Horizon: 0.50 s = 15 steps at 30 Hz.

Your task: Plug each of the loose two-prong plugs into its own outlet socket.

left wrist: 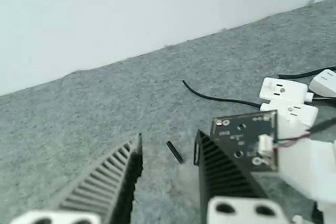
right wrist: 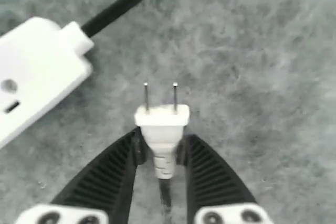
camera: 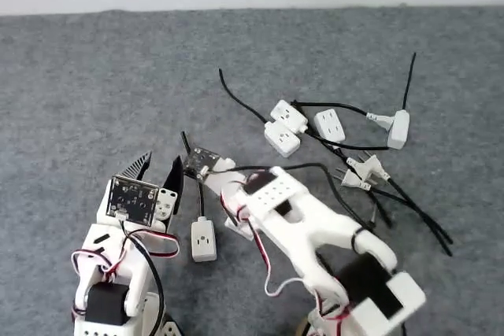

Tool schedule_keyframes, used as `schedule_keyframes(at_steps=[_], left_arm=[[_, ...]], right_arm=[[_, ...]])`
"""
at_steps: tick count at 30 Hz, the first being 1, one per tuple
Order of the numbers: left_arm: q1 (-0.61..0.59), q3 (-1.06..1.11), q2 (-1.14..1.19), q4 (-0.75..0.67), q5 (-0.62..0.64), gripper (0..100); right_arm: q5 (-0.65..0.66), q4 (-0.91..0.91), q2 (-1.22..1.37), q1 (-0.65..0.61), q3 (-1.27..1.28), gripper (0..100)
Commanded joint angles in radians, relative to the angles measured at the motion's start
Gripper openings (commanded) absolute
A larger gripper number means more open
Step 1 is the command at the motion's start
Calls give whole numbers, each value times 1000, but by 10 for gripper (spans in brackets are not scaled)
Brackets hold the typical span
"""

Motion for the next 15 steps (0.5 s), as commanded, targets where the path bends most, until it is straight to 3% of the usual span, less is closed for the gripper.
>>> schedule_keyframes(at_steps=[1, 11, 15], left_arm=[[-2, -8, 0, -32, -9, 170], [0, -7, 0, -32, -9, 170], [-2, -8, 0, -34, -3, 170]], right_arm=[[-12, 64, 70, -19, -94, 13], [-5, 81, -42, -13, -75, 9], [-2, 197, -199, 1, -133, 9]])
